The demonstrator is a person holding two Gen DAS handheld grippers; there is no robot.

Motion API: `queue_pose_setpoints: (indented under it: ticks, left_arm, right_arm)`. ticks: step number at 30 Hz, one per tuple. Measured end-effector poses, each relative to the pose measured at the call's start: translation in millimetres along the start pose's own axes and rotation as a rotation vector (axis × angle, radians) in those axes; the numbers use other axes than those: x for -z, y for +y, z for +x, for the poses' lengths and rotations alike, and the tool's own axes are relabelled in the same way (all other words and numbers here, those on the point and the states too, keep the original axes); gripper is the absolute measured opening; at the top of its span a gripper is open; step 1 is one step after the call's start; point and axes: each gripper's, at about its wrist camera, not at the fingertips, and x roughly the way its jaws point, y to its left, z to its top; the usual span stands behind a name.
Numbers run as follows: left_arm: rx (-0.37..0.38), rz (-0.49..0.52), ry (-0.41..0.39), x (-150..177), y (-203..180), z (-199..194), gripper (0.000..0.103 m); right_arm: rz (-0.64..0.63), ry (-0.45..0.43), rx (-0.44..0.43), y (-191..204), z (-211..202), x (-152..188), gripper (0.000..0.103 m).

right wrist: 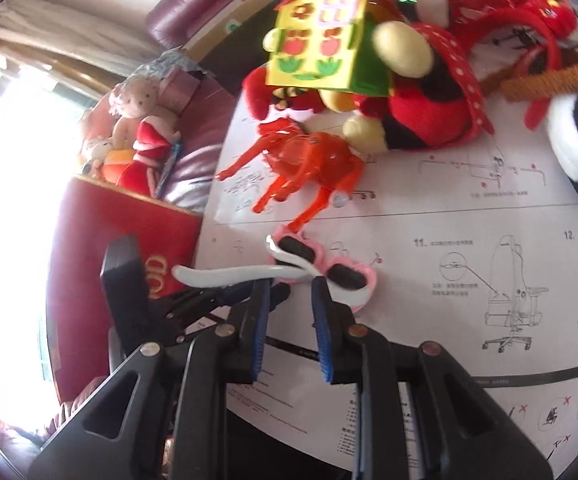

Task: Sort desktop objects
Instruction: 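Bring the left tool toward the sunglasses held by the right tool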

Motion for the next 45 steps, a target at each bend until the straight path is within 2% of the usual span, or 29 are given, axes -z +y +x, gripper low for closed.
queue_pose_setpoints:
  ticks: [1,4,7,12,16,20,24,28,33,38,43,45]
  left_arm:
    - [0.008,-0.013,0.002,1,3,-2,0.024]
    - [0.015,-0.039,-0.018,3,10,-14,0.024]
    - [-0.011,-0.001,-0.061,1,6,-29,0.024]
    - [-0.022,0.035,-0.037,-10,-1,-18,0.024]
    - [-0.04,0.032,0.006,-11,2,-3,0.024]
    - [-0.04,0.015,0.014,-8,7,-1,0.024]
    - [-0.038,0.014,0.012,-10,8,0,0.024]
    - [-0.043,0.027,0.006,-12,5,2,0.024]
    - [-0.04,0.037,-0.004,-12,1,4,0.024]
    - [-0.015,0.023,-0.014,-10,1,3,0.024]
    - [0.011,0.003,-0.01,-10,6,1,0.024]
    - [0.031,-0.028,-0.012,-7,12,-3,0.024]
  right_arm:
    - [-0.013,0.007,0.013,0,-1,2,0.035]
    - [-0.031,0.013,0.066,-8,-7,11,0.036]
    - [-0.008,0.0,0.109,-24,-18,17,0.036]
    - [-0.003,-0.06,0.137,-30,-25,-5,0.036]
    - [-0.097,-0.045,0.122,-11,-4,-36,0.036]
    - [-0.207,0.078,0.108,5,38,-52,0.036]
    - [-0.263,0.193,0.066,12,67,-47,0.036]
    - [-0.298,0.227,0.026,18,74,-35,0.036]
    - [-0.313,0.273,0.02,17,85,-24,0.036]
    - [-0.299,0.325,-0.034,14,95,-12,0.036]
    - [-0.249,0.309,-0.079,14,96,-6,0.025]
    - [-0.23,0.307,-0.089,16,98,-5,0.024]
